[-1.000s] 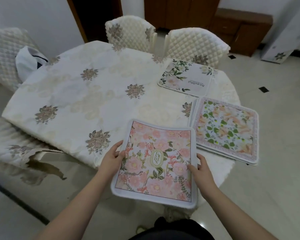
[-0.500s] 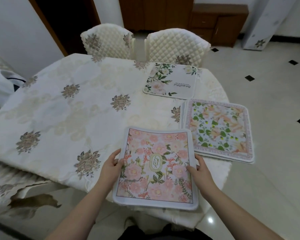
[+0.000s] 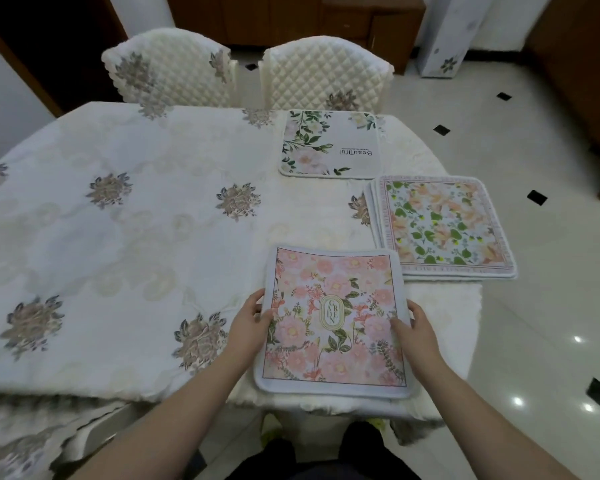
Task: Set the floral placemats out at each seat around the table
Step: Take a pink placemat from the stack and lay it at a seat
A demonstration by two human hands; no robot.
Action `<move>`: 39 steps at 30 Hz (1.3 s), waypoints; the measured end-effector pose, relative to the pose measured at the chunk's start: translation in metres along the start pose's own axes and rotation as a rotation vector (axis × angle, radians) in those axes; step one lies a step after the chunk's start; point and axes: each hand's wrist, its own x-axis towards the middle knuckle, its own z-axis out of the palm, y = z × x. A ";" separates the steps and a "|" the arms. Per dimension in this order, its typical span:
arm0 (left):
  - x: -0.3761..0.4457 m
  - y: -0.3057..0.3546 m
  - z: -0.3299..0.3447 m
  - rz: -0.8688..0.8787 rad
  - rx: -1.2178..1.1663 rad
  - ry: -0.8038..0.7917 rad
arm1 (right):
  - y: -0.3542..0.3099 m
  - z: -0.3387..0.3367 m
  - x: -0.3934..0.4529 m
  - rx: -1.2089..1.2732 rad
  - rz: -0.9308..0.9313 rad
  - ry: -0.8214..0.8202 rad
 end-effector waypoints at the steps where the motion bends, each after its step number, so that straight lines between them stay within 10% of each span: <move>1: 0.001 -0.004 -0.002 0.007 0.011 -0.017 | 0.002 0.002 -0.003 0.003 -0.001 0.016; 39: -0.039 -0.018 0.001 0.057 0.474 0.120 | 0.033 -0.015 -0.018 -0.420 -0.235 -0.070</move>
